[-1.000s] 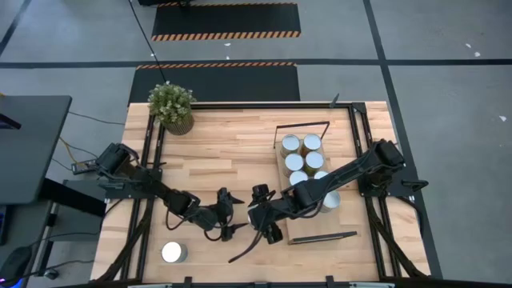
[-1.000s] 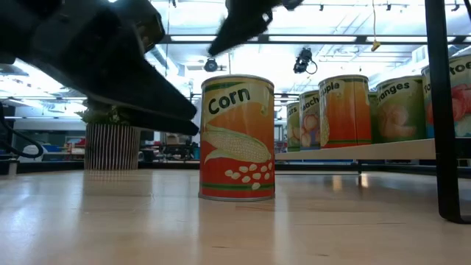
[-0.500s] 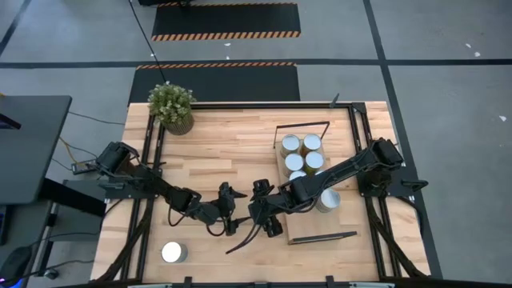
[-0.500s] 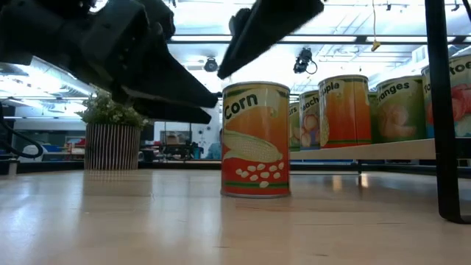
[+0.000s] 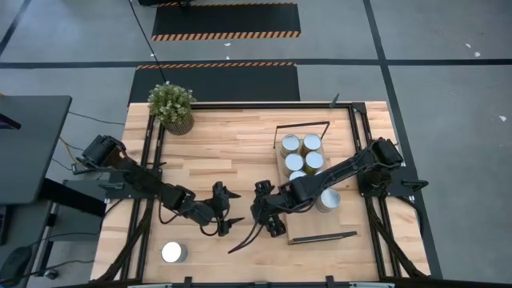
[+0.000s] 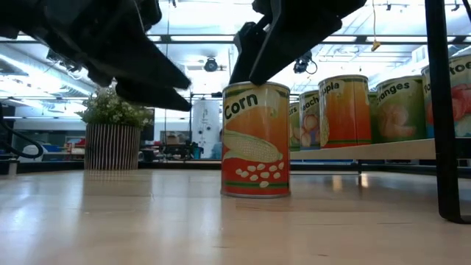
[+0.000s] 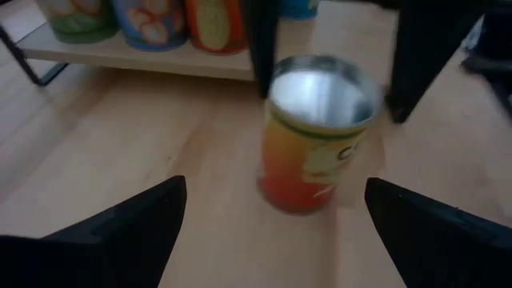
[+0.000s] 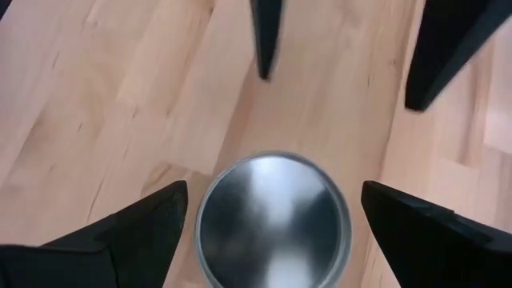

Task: Pick and place cans onto a shelf
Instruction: Put the canned corn on the shelf

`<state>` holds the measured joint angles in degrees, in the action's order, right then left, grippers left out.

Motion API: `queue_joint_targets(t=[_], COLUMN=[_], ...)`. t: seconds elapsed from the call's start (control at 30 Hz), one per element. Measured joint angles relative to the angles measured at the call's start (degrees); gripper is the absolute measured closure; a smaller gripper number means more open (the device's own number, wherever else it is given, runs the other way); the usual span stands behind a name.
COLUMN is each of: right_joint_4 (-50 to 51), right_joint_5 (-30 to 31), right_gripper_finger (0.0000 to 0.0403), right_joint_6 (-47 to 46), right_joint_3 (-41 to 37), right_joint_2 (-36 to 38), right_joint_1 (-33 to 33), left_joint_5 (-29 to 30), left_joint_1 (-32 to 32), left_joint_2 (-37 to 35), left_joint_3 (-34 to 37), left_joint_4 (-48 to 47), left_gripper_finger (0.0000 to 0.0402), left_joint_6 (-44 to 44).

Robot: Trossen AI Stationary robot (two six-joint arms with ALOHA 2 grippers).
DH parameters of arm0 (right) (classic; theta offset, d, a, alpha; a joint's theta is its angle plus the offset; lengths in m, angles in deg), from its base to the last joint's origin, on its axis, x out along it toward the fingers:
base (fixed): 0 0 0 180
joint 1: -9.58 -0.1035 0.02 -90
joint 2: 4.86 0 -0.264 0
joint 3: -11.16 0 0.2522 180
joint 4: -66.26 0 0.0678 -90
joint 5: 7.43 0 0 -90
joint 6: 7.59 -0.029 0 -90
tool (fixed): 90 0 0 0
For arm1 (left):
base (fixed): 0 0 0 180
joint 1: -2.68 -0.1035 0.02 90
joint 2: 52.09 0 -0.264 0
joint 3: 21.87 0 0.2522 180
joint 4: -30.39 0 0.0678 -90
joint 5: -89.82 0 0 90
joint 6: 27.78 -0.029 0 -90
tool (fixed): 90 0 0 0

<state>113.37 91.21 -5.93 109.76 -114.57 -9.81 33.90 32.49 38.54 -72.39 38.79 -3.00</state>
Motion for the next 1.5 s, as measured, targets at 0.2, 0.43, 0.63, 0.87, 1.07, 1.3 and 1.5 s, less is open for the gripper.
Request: queue_joint_targets(t=[0.2, 0.43, 0.63, 0.87, 1.07, 1.3, 1.5], right_joint_4=[0.54, 1.55, 0.94, 0.74, 3.86, 15.41, 20.33], right_joint_5=[-0.64, -2.36, -2.26, -1.66, -1.13, -0.78, -0.58], right_gripper_finger=[0.0021, 0.0021, 0.0021, 0.0056, 0.0081, 0.0072, 0.0075], right_joint_6=[-0.67, 0.27, 0.93, 0.86, 1.46, 1.32, -3.52], right_joint_3=[0.0, 0.0, 0.0, 0.0, 1.51, 9.47, 10.33], right_joint_2=[0.0, -1.0, -3.46, -3.64, -3.39, -1.02, 6.65], right_joint_1=[0.17, 0.42, 1.27, 1.27, 1.26, 0.28, -2.05], left_joint_5=[-1.94, -1.79, -1.76, -1.81, -1.79, -1.89, -3.47], left_joint_1=[0.0, -0.77, -1.13, -1.1, -1.14, -1.13, -1.09], left_joint_2=[-0.66, -0.66, -0.66, -0.67, -0.66, -0.68, -0.68], left_joint_3=[-0.02, 0.0, -0.02, -0.02, -0.02, -0.03, -0.04], left_joint_4=[-0.27, -1.0, -1.56, -1.98, -2.49, -2.61, -3.25], left_gripper_finger=[0.0013, 0.0013, 0.0013, 0.0013, 0.0013, 0.0013, 0.0013], left_joint_6=[1.99, 1.61, 1.64, 3.08, 2.64, 2.85, 3.06])
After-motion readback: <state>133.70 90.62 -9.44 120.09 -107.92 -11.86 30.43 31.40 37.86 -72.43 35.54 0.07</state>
